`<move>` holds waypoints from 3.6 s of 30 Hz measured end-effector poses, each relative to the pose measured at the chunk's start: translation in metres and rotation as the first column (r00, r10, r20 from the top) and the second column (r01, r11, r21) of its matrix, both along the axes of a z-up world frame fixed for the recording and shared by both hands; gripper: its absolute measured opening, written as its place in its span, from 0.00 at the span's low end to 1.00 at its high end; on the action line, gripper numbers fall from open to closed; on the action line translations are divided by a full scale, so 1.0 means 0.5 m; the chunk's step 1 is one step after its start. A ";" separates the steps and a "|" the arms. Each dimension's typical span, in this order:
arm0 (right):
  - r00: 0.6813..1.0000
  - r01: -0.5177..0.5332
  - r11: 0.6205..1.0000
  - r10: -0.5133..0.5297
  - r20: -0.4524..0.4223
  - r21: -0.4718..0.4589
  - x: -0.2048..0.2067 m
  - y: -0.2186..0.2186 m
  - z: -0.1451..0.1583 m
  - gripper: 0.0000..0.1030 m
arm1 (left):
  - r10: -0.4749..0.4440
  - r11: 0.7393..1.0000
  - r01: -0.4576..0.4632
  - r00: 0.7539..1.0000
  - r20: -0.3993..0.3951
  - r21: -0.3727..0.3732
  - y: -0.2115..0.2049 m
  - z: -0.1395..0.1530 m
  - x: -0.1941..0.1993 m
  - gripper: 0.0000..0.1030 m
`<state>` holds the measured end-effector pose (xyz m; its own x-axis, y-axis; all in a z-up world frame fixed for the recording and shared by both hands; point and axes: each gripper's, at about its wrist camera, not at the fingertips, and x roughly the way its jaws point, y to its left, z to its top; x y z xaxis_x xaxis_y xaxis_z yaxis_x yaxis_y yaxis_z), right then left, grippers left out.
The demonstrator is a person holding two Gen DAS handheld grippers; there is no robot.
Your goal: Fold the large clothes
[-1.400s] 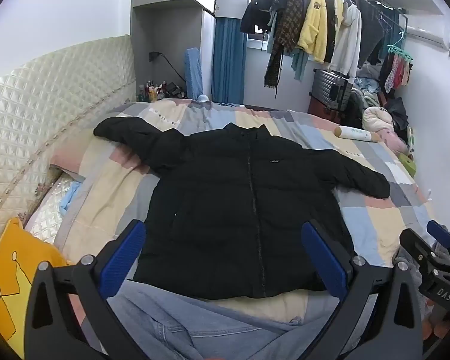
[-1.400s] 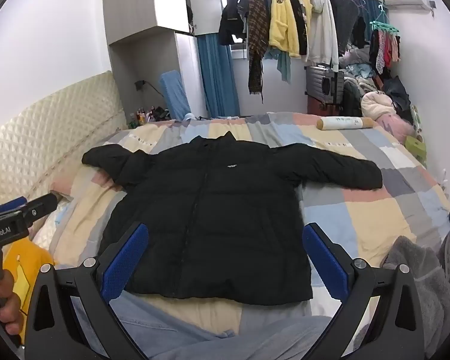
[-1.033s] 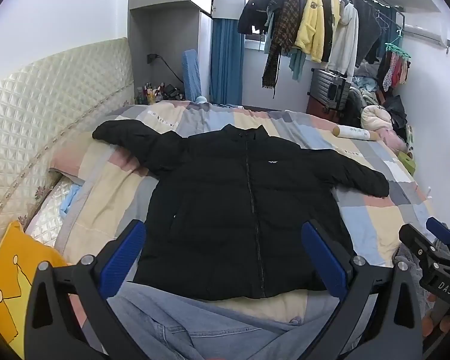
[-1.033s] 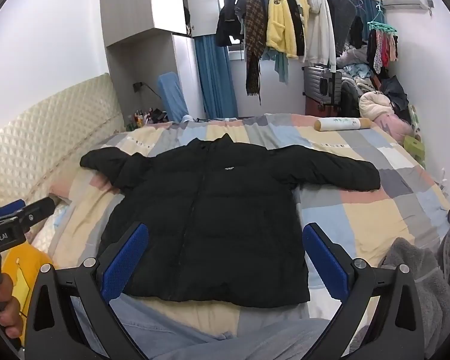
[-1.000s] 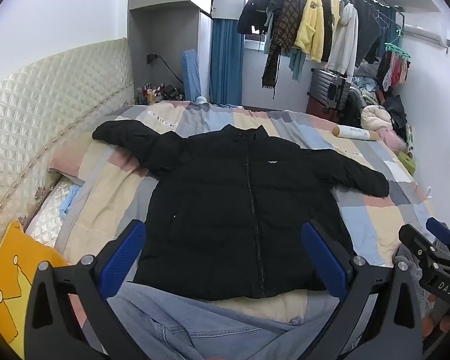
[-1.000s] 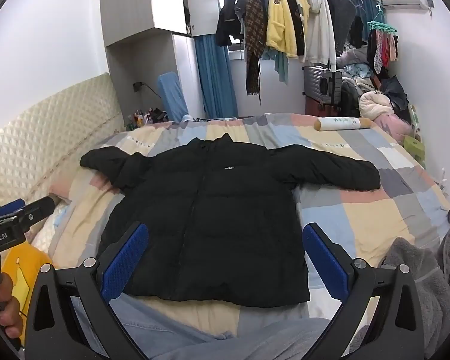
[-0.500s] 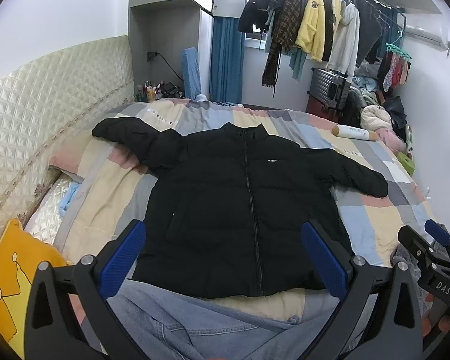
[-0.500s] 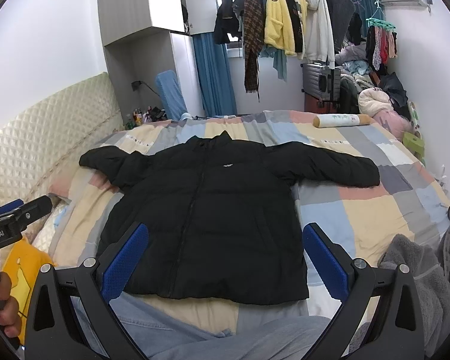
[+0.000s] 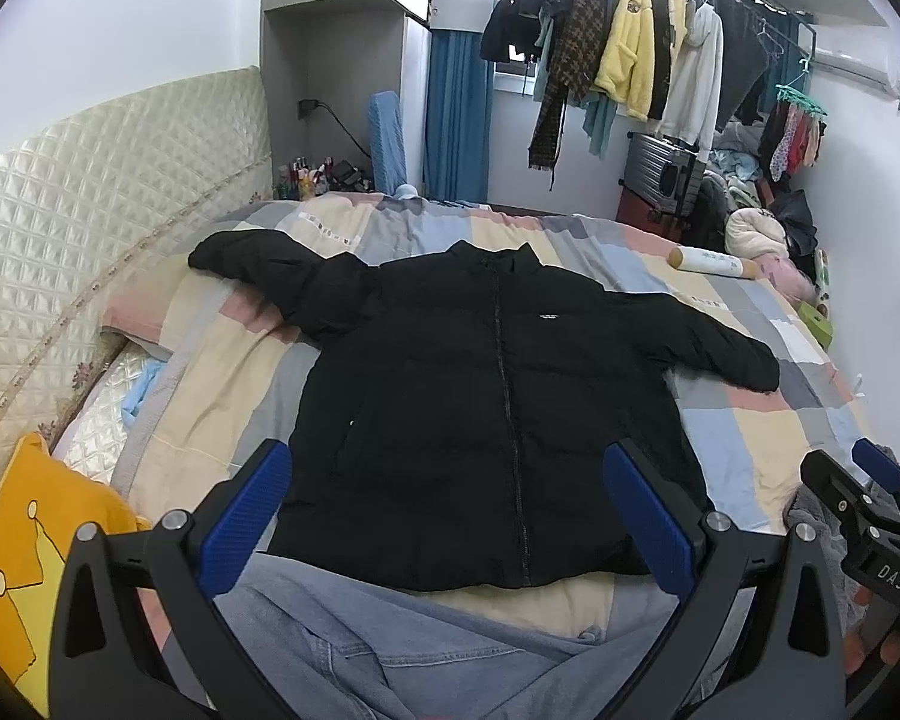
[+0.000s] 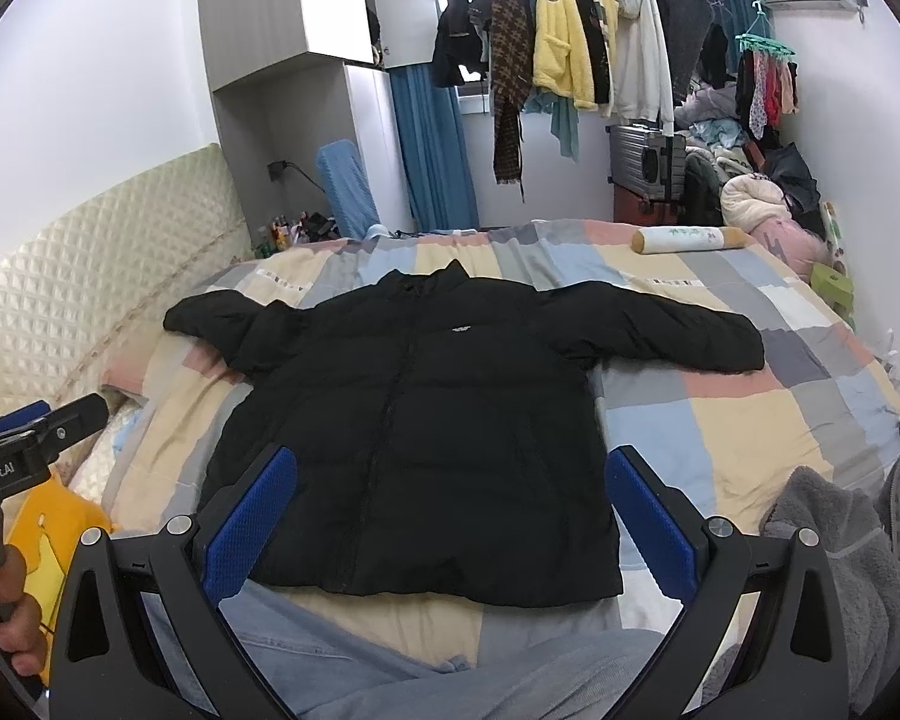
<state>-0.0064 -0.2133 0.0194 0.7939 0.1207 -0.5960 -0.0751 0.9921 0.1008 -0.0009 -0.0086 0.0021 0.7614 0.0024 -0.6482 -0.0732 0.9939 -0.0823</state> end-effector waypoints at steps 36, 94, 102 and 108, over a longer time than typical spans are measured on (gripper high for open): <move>1.000 0.008 1.000 -0.009 -0.006 -0.008 -0.016 -0.006 0.001 1.00 | -0.010 1.000 0.010 1.000 -0.024 -0.014 0.018 -0.002 -0.012 1.00; 0.961 0.270 0.959 -0.273 0.027 0.084 0.496 -0.445 -0.277 1.00 | -0.091 0.995 0.093 0.995 0.047 -0.039 0.033 -0.334 0.378 1.00; 0.919 0.393 0.886 -0.386 -0.077 0.246 0.606 -0.611 -0.366 1.00 | -0.116 0.990 0.116 0.993 0.004 -0.076 0.023 -0.366 0.402 1.00; 0.850 0.522 0.741 -0.497 -0.177 0.422 0.624 -0.744 -0.448 1.00 | -0.110 0.991 0.108 0.994 -0.020 -0.080 0.005 -0.403 0.423 1.00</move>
